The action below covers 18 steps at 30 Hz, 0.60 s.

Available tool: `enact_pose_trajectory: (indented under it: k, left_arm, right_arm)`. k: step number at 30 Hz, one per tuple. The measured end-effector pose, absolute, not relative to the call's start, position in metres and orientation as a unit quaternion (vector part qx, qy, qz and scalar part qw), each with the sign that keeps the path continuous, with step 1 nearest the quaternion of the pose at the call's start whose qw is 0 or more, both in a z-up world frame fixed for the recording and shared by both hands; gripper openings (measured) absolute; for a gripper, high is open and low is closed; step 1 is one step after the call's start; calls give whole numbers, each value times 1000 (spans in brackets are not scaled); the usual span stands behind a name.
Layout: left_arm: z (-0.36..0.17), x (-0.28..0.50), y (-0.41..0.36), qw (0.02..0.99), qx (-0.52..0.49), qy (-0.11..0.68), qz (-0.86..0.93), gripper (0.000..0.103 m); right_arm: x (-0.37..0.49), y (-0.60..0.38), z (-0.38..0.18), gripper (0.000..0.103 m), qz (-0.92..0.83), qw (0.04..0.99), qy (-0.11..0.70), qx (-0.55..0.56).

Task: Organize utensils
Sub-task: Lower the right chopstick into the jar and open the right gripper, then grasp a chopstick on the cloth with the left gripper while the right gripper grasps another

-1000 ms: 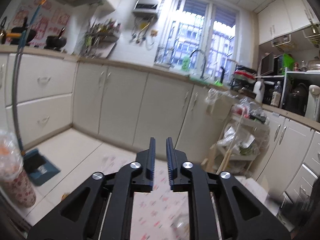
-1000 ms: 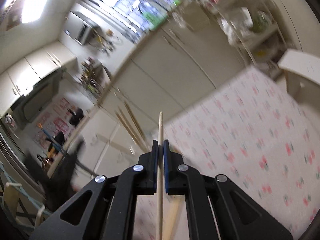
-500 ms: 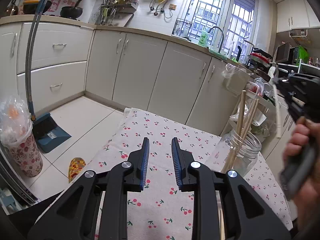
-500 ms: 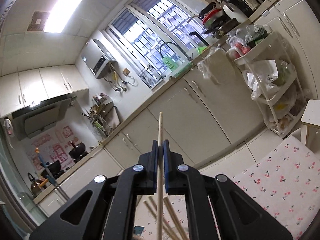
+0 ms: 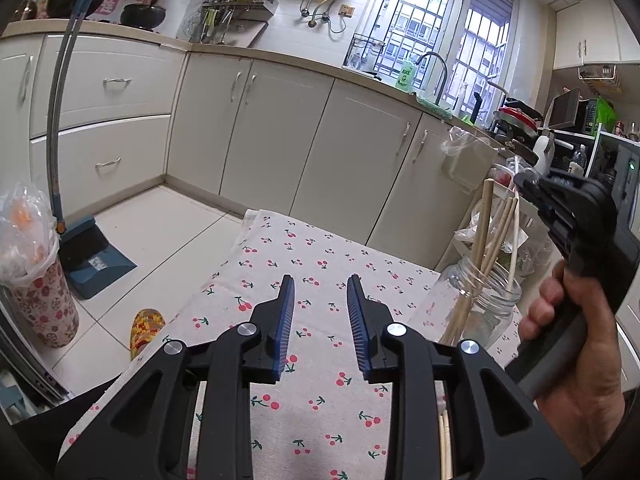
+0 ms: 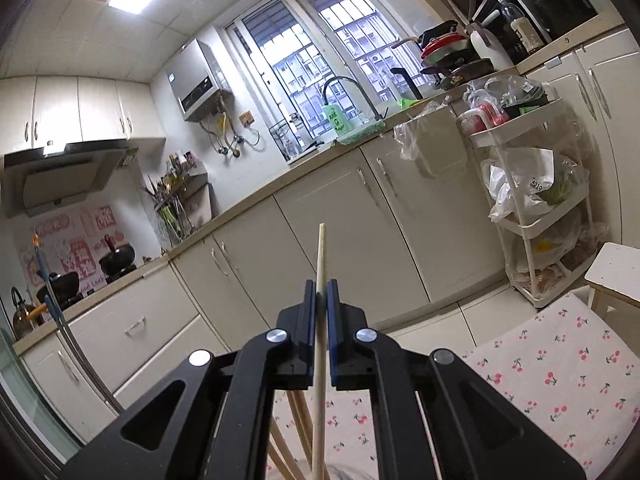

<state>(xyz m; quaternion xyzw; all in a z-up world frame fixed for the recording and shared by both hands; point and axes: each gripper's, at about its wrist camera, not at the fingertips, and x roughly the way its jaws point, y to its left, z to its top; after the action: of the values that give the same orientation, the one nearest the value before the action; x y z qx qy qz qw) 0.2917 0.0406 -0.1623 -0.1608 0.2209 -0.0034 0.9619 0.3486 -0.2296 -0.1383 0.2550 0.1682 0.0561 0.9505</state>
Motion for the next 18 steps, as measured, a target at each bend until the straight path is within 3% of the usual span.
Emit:
enact_pose_trajectory:
  k: [12,15,18]
  left_arm:
    - [-161,294,36,962,-156,225,1,37]
    - [-160,294,34,959,-157,235,-4,39]
    - [-159,288,31,955,-160,248,-14,43]
  right_arm:
    - [311,-220,-141,7,95,948,219,212]
    - [298,-224,-142,24,98,942,240,214]
    - [278,-233,-139,31,97,938,255,216]
